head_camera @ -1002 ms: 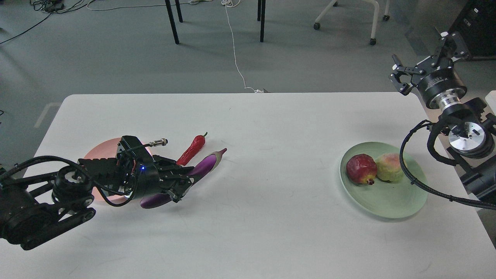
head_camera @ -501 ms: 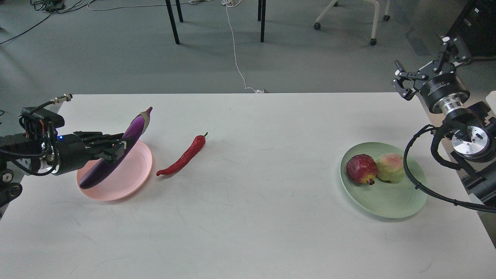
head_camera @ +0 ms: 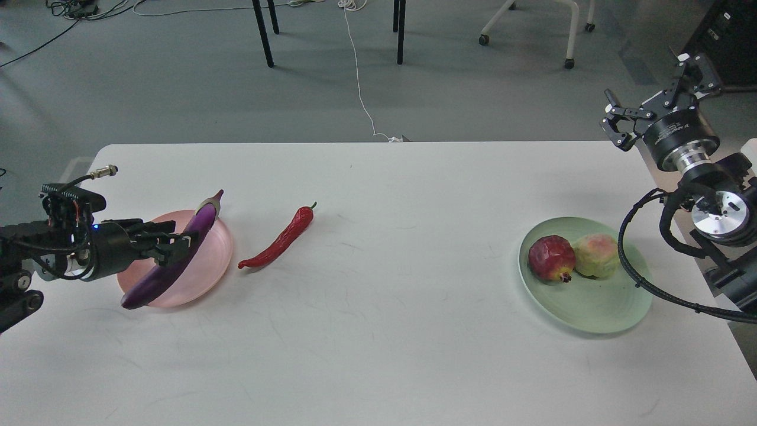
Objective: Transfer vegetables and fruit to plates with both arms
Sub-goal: 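Lift the eggplant and lay it on the pink plate, then move the left gripper to the red chili pepper and grasp it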
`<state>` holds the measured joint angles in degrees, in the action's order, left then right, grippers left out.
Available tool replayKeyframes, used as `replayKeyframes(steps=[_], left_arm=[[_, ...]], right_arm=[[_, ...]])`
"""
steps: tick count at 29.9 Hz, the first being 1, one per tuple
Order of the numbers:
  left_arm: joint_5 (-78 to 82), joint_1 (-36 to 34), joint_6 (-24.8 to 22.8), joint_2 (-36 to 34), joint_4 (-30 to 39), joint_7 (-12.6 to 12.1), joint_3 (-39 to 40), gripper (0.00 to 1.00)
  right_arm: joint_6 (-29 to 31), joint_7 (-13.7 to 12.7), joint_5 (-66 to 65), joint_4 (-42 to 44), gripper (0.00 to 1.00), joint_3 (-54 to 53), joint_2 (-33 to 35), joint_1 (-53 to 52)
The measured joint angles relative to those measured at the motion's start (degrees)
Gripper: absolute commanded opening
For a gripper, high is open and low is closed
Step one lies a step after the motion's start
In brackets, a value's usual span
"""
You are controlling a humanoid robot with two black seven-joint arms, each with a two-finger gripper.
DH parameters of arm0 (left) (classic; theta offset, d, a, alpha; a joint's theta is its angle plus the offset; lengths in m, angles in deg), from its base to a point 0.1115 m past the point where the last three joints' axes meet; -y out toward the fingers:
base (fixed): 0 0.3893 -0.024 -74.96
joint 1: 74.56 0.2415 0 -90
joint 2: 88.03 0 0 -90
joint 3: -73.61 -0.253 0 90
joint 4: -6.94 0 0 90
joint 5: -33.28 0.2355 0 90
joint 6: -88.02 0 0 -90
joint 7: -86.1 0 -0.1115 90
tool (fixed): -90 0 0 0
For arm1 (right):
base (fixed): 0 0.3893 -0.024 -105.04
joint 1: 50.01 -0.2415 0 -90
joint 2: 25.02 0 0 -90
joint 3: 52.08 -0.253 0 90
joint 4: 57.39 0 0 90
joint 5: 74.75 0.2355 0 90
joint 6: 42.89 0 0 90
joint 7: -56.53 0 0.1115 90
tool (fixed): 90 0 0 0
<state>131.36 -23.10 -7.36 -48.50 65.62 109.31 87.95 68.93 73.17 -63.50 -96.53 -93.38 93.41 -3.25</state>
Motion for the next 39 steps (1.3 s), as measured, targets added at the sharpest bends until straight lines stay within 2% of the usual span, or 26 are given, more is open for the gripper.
replayKeyframes(steps=[6,15,24,35,39], left_arm=[[-0.2,-2.9,-0.4,0.4,0.3,0.1,0.3,0.66],[4.2,-11.5,-0.9,10.8,1.3,-0.1,-1.9,0.64],[16.2,-12.0,-0.9,18.7,1.1,-0.4,-6.8,0.55],[16.6,-11.0,-0.7,19.6,-3.3,-0.5,-8.9,0.55],[16.3,-10.7,-0.5,21.9,-7.9,-1.2,-8.9,0.53]], right_arm=[[0.1,0.1,0.0,0.0,0.99,0.2,0.1,0.2],[0.1,0.1,0.0,0.0,0.99,0.4,0.1,0.3],[0.1,0.1,0.0,0.1,0.99,0.3,0.3,0.3],[0.1,0.1,0.0,0.1,0.99,0.2,0.3,0.3],[0.1,0.1,0.0,0.1,0.99,0.3,0.0,0.3]])
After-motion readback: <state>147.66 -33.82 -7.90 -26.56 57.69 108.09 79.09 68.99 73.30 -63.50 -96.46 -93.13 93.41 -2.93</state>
